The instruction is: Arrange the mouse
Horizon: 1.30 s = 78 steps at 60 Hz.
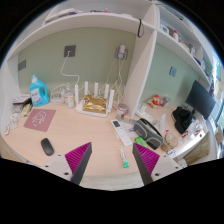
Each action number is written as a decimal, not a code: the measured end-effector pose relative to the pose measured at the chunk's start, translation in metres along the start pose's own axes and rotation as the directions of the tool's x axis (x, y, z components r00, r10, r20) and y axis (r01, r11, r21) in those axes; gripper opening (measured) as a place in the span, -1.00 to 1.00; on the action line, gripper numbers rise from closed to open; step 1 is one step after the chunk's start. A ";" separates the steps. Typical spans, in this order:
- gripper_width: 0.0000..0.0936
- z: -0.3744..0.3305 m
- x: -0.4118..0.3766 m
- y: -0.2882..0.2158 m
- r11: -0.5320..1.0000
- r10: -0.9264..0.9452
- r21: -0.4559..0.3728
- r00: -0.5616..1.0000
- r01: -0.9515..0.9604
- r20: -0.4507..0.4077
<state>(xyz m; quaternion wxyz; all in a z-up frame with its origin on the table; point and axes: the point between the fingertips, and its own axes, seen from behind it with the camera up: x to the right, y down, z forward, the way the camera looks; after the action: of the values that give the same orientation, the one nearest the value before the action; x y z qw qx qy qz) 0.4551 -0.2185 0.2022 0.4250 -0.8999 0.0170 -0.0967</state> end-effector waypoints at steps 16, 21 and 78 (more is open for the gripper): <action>0.81 -0.007 0.008 0.038 0.999 0.032 -0.004 0.997 -0.032 -0.071; 0.81 -0.014 -0.005 0.065 0.999 0.049 -0.012 0.996 -0.050 -0.081; 0.80 0.151 -0.318 0.092 0.999 -0.029 -0.025 0.988 0.033 0.154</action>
<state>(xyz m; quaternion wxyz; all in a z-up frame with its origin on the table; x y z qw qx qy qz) 0.1766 -0.1263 -0.0123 0.4111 -0.9105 -0.0287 -0.0333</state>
